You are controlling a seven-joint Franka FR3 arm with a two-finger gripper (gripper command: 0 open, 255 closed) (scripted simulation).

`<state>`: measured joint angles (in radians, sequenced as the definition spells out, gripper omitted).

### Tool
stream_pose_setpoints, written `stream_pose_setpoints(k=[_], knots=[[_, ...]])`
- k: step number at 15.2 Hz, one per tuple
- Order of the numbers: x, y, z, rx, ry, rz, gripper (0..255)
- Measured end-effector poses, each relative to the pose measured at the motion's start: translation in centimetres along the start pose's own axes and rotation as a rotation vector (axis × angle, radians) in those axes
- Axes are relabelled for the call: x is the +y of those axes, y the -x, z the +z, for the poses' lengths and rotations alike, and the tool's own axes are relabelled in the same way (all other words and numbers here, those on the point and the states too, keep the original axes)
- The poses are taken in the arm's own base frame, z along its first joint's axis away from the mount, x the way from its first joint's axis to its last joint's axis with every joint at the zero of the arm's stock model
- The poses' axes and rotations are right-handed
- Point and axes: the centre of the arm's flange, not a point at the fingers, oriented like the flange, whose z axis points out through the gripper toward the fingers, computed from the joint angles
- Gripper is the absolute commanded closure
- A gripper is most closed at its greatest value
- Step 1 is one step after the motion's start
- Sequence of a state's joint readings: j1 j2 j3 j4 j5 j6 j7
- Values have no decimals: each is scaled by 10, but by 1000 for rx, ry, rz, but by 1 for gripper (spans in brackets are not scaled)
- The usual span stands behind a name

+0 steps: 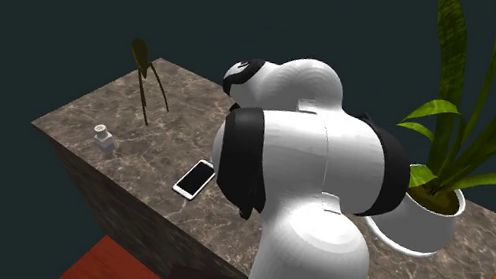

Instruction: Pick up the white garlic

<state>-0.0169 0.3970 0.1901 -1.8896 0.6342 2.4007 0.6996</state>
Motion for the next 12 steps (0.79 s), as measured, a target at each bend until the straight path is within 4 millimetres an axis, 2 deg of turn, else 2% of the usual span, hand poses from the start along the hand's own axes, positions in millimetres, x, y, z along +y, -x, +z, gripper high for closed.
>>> stream_pose_setpoints(k=[8,12], knots=[[0,0,0,0,-1,-1,255],[-6,4,-13,0,1,1,255]])
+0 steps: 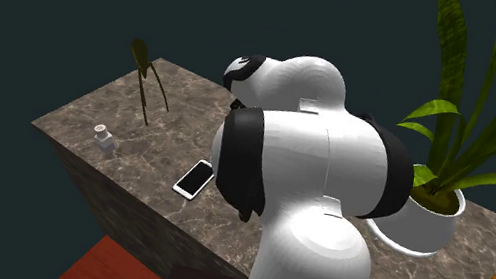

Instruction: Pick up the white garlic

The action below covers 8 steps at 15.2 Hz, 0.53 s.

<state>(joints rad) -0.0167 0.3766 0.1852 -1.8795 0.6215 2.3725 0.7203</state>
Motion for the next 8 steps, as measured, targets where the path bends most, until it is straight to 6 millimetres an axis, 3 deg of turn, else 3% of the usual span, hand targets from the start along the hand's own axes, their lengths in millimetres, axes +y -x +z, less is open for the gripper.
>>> stream_pose_setpoints(k=[8], knots=[[-15,15,-36,0,0,0,255]])
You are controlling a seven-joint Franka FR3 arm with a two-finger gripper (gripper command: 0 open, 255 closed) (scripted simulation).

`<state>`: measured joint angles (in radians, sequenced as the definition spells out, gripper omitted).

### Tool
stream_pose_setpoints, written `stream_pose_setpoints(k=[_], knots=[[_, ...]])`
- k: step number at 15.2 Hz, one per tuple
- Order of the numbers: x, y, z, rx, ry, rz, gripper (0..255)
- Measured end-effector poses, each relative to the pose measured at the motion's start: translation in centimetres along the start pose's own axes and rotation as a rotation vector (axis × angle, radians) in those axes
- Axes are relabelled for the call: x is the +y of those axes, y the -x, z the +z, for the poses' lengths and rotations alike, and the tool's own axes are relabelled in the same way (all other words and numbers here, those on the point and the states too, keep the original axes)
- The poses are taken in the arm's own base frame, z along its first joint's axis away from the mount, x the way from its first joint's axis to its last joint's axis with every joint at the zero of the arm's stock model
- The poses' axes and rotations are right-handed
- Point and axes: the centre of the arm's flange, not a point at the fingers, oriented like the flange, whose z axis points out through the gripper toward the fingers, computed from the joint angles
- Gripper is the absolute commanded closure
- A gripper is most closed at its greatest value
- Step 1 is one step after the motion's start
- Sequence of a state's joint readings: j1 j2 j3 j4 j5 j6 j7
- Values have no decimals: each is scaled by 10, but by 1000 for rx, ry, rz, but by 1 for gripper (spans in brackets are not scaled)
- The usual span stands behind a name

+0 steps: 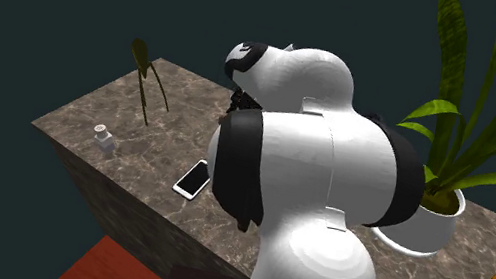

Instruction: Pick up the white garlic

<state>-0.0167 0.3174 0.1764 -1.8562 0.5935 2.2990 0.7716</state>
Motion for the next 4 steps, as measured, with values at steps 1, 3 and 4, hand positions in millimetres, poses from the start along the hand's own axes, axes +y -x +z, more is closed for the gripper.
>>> stream_pose_setpoints(k=[1,3,4], knots=[[-1,1,-5,0,0,0,255],[-6,5,-14,0,0,0,255],[-7,6,-16,0,0,0,255]])
